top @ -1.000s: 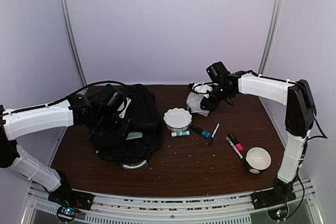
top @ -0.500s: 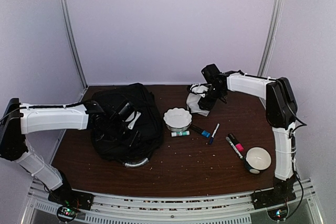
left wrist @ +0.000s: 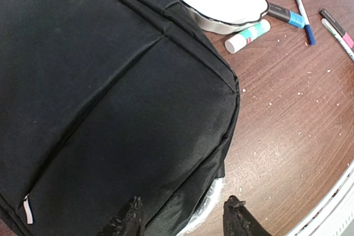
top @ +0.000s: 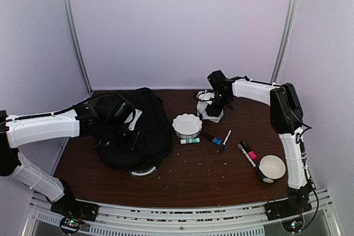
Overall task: Pack the student bag
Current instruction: Pick up the pencil case from the center of the board.
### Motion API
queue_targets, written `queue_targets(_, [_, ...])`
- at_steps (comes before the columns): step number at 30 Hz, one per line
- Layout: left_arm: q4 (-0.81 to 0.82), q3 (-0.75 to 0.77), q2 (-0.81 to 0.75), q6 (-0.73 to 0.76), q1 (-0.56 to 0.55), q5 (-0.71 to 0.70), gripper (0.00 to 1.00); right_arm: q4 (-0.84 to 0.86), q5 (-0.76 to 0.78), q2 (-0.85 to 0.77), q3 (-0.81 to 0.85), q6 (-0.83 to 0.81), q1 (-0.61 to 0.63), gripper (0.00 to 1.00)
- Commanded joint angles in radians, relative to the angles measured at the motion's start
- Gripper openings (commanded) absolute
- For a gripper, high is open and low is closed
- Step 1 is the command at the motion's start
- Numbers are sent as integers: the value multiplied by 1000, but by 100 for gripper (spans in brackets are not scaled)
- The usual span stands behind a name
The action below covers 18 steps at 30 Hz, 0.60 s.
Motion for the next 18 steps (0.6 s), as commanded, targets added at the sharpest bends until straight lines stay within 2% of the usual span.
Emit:
queue_targets(1, [36,-11,-33,-24,5,-29,50,14,10,-13,19,31,-21,28])
queue_targets(3, [36,-12,-39,-24,5,-35,50,21,-3,-36,17,43,-35,17])
queue_targets(7, [46,-14,-55,-15,5,-48,50,48,-30,-112,1,60,-62,7])
queue_targets(14, [62,14,-60,41,4,-57,52,102,-91,-274,-15,89,-112,0])
queue_targets(18, [67,46,-46,91,4,-63,54,102,-134,-382,-26,98,-119,0])
